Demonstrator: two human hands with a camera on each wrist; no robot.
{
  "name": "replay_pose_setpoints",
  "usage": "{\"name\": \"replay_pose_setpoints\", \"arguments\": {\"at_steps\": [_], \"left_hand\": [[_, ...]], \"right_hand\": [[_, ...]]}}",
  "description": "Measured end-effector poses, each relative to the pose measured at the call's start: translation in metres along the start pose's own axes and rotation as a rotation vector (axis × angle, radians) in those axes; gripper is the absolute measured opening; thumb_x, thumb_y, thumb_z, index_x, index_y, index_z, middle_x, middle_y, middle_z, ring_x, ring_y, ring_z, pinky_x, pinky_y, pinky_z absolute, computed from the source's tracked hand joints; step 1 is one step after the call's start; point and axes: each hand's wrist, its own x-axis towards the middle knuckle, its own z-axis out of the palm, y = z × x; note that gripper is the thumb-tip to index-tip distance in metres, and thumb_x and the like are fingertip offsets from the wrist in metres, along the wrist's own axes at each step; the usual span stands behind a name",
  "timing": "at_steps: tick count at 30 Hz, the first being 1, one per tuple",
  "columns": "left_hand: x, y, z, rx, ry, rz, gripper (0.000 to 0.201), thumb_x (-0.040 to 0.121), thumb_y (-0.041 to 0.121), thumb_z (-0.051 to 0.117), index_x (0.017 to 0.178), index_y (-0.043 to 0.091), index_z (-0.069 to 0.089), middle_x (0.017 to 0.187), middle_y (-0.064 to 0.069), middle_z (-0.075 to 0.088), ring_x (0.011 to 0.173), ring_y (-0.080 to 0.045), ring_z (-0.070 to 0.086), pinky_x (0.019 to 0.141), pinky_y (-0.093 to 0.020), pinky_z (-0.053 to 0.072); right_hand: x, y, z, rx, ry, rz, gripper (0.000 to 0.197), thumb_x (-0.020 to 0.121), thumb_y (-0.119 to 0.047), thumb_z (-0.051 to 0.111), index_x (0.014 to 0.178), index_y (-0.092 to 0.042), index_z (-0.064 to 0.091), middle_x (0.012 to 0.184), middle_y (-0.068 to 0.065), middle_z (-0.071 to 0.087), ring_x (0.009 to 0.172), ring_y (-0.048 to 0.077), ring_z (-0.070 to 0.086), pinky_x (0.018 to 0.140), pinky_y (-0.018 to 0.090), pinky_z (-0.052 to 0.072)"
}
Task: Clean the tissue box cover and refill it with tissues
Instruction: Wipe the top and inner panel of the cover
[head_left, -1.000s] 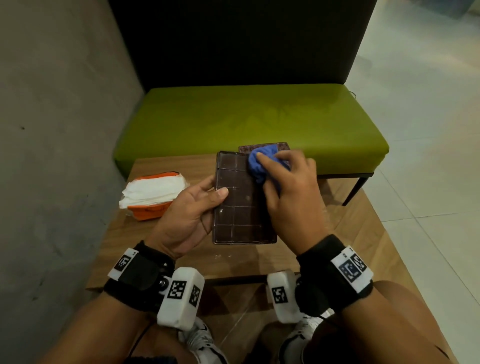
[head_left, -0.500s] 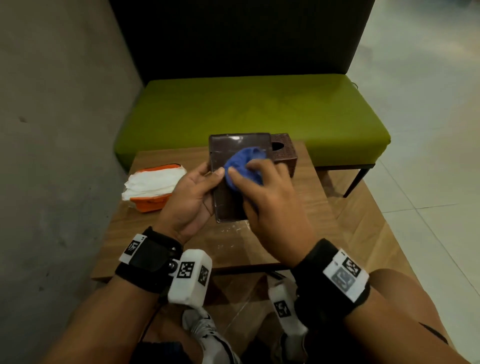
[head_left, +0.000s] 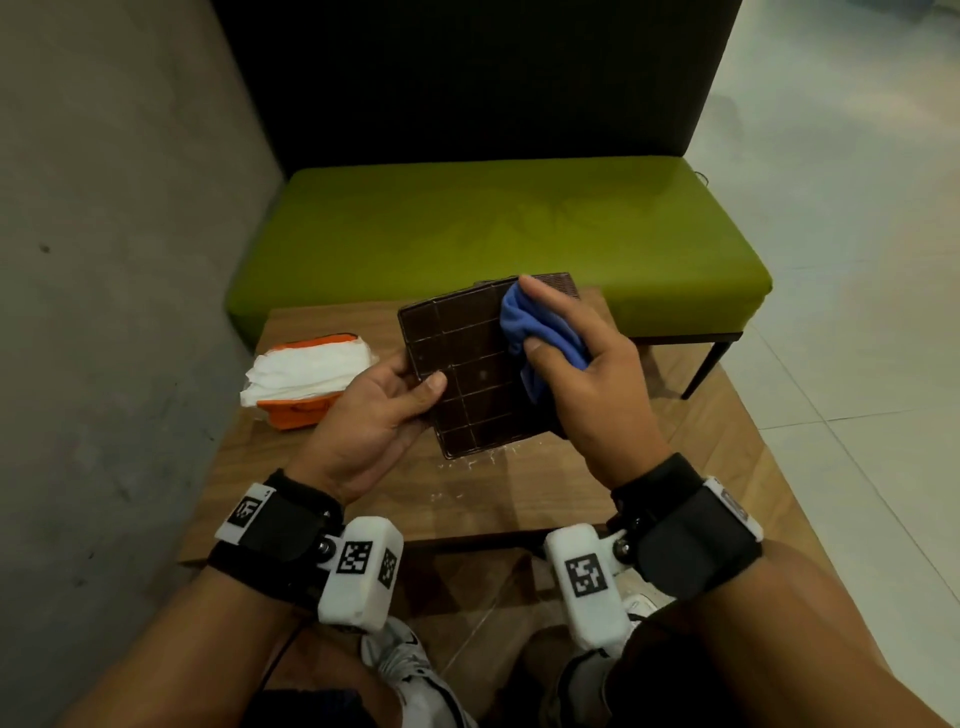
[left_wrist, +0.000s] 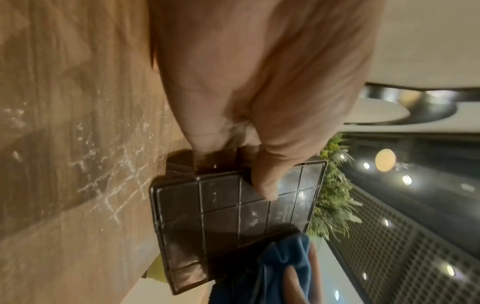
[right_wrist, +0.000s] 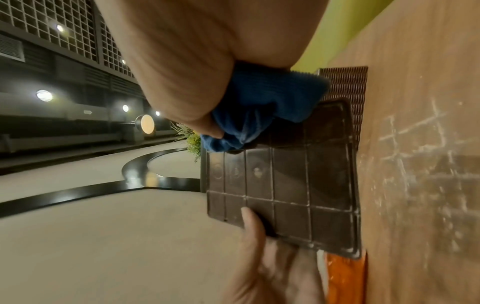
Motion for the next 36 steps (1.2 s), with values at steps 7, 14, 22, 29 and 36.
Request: {"name": "replay_pose_setpoints", "arguments": {"at_steps": [7,14,22,29,36], "left_hand": [[0.001,0.010,0.011,0.474,0.076,0.200,0.049,0.095,-0.002,0.072,0.129,0.033,0.065,0.120,0.010,0.078,0.116,-0.010,0.073,0.099,-0.029,0.060],[-0.002,-0.007,0.014,0.672,0.100,0.322,0.043,0.092,0.004,0.073,0.119,0.037,0.068,0.110,0.021,0.078,0.106,-0.005,0.075,0.090,-0.031,0.061],[0.001,-0.007,0.016,0.652,0.133,0.346,0.049,0.093,-0.002,0.075,0.122,0.037,0.069,0.116,0.008,0.079,0.114,-0.014,0.073,0.101,-0.044,0.059],[0.000,-0.009,0.013,0.511,0.114,0.326,0.047,0.094,-0.005,0.073,0.126,0.028,0.069,0.119,0.006,0.079,0.115,-0.012,0.073,0.094,-0.024,0.058],[-0.001,-0.013,0.011,0.370,0.173,0.274,0.044,0.092,-0.003,0.075,0.127,0.022,0.067,0.119,0.011,0.079,0.117,-0.008,0.073,0.094,-0.022,0.058]], "right_hand": [[-0.003,0.007,0.003,-0.252,0.229,-0.135,0.047,0.101,-0.010,0.056,0.146,-0.019,0.051,0.134,-0.005,0.059,0.123,0.014,0.058,0.104,0.043,0.051],[-0.024,-0.015,0.042,-0.721,-0.046,-0.473,0.043,0.096,-0.009,0.060,0.138,-0.015,0.064,0.133,0.006,0.063,0.103,0.030,0.049,0.087,0.043,0.046],[-0.014,-0.010,0.028,-0.754,0.129,-0.345,0.041,0.095,-0.009,0.059,0.135,-0.018,0.066,0.129,0.002,0.065,0.106,0.024,0.050,0.089,0.033,0.040],[-0.010,-0.003,0.017,-0.679,0.143,-0.376,0.045,0.098,-0.007,0.059,0.141,-0.021,0.063,0.140,-0.001,0.061,0.107,0.023,0.048,0.090,0.036,0.045],[-0.003,-0.016,0.005,-0.012,-0.005,-0.052,0.041,0.105,-0.012,0.056,0.145,-0.021,0.050,0.139,-0.013,0.056,0.127,-0.001,0.056,0.103,0.019,0.049]]}}
